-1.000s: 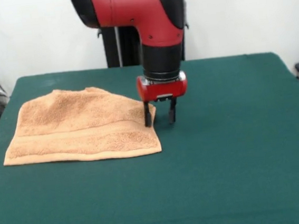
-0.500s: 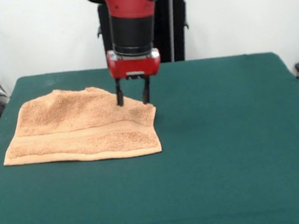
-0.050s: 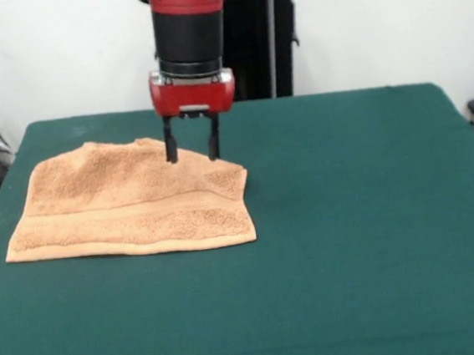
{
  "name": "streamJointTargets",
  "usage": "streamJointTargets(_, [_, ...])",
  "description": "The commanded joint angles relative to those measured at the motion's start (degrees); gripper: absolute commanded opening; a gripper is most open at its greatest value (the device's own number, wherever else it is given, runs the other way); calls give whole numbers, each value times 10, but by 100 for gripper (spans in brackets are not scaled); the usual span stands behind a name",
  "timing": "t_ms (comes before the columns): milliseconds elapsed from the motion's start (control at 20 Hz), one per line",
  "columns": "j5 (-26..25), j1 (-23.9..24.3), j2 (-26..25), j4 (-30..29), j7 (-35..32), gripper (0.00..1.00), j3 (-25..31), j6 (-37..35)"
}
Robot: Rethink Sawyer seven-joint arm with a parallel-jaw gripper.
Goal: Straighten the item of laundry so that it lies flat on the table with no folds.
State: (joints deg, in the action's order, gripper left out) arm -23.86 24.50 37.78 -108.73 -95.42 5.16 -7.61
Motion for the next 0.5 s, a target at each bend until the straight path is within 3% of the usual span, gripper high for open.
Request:
streamJointTargets(50, [-38, -45, -77, -3, -69, 100, 11, 86])
streamJointTargets(500, [-20, -63, -137, 44, -82, 100, -7, 137])
